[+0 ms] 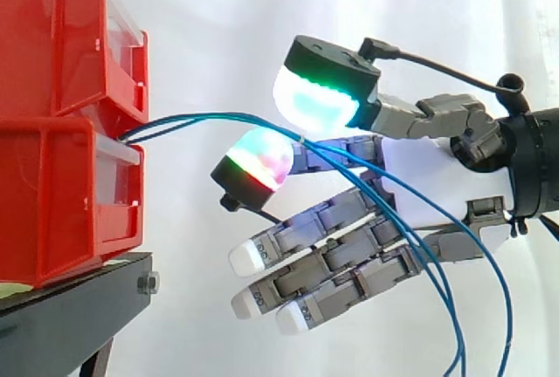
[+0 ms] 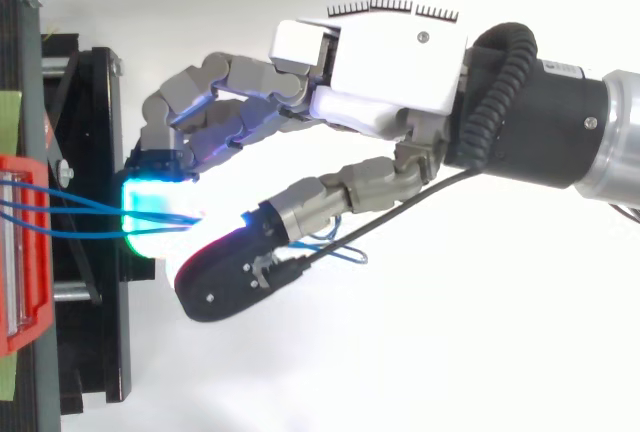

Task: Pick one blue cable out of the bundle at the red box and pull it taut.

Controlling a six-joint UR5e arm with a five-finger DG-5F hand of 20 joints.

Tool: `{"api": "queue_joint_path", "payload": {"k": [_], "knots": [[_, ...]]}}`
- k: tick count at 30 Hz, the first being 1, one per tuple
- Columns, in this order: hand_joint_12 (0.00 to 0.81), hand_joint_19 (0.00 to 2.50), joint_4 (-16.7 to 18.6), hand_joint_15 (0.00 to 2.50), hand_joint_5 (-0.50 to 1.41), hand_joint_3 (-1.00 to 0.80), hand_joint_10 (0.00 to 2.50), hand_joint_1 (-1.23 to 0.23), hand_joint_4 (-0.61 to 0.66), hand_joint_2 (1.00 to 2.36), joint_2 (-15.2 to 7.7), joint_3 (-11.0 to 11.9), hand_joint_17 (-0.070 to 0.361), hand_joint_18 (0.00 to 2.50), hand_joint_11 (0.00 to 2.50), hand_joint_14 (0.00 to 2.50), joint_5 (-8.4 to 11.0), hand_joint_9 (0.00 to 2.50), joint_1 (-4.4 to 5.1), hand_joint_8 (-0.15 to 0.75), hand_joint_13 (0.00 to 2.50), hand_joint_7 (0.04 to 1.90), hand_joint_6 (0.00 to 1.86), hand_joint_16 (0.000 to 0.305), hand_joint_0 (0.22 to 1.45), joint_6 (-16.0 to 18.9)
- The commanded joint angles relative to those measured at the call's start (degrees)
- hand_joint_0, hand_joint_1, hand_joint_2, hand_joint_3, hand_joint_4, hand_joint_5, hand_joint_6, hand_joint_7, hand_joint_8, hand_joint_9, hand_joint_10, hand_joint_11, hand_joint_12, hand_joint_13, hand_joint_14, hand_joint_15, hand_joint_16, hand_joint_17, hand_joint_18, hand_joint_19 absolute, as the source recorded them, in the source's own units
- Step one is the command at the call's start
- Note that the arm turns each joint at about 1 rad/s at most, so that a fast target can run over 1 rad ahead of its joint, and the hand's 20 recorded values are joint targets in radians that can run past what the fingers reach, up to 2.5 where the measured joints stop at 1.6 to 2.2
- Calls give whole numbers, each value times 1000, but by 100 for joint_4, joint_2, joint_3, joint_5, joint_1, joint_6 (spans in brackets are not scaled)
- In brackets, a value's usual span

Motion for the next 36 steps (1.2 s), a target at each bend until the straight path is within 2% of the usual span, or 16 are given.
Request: {"api": "queue_joint_path", "payload": {"k": [1,5,9,11,18,22,28,30,36], "knots": [[408,201,0,80,-139,-500,5,-656,-115,1000,0,3,142,351,281,1,0,709,0,301,274,929,813,63,410,9],[389,212,0,79,-138,-500,6,-605,-126,1000,0,3,132,321,279,3,0,709,0,289,262,967,804,59,453,26],[356,224,0,81,-138,-500,7,-657,-151,1000,0,3,116,280,292,3,0,691,0,259,246,1036,791,51,558,26],[352,225,0,91,-138,-443,7,-681,-155,1005,0,3,114,281,289,3,0,693,0,258,249,1051,791,51,581,26],[350,213,0,79,-145,-242,9,-742,-167,1018,0,3,114,313,294,3,0,699,0,269,264,1064,824,51,590,26],[352,198,-18,67,-151,-217,8,-794,-144,1018,0,3,114,327,303,1,0,694,0,274,273,1019,837,51,606,26],[356,179,-44,65,-153,-216,7,-861,-125,1021,0,3,115,357,307,2,9,689,0,274,288,1023,839,51,641,26],[357,155,-44,53,-148,-265,8,-916,-109,1018,0,3,115,392,316,2,17,710,0,273,308,1049,834,51,670,26],[357,123,-44,45,-145,-352,8,-964,-110,1012,0,3,115,427,329,2,0,722,0,270,331,1117,826,51,722,26]]}}
